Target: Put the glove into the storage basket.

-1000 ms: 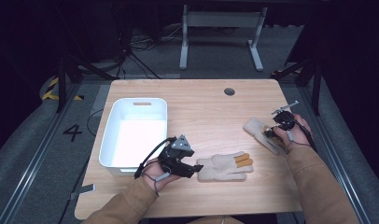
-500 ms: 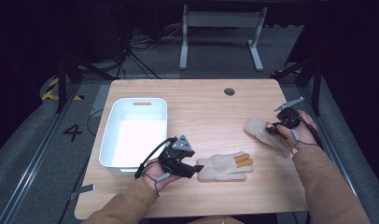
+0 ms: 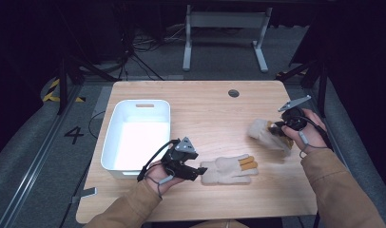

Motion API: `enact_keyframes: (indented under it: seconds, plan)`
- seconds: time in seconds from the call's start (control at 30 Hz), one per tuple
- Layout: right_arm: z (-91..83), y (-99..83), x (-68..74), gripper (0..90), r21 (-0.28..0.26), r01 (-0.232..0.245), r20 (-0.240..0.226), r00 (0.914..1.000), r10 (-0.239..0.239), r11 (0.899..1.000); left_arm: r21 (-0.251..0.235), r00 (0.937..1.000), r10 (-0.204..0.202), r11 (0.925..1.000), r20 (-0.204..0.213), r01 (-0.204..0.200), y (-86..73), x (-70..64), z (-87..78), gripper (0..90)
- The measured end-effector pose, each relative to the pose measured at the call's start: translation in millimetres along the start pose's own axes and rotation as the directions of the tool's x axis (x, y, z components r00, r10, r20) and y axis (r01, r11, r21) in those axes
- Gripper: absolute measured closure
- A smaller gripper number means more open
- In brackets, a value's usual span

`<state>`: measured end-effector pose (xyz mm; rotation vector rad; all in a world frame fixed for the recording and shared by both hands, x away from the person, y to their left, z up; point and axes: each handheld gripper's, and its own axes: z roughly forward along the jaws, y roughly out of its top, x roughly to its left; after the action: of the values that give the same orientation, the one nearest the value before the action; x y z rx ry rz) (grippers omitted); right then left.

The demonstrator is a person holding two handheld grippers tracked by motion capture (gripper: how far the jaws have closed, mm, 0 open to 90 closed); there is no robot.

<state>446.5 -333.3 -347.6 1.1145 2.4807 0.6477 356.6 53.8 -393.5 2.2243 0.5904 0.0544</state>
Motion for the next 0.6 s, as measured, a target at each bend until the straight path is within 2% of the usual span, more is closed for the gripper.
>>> enact_keyframes:
  seconds: [0.37, 0.6]
  plan:
    - [-18.4, 13.2, 28.6, 66.3, -0.037, 0.095, -0.030, 0.9949, -0.096, 0.995, 0.000, 1.0000, 0.000, 1.0000, -0.005, 0.000, -0.9, 0.0, 0.1, 39.2]
    - [-26.2, 21.3, 50.9, 66.3, -0.070, 0.165, -0.052, 0.9843, -0.168, 0.984, -0.002, 1.0000, -0.004, 1.0000, -0.007, 0.004, -1.2, 0.1, 0.1, 39.2]
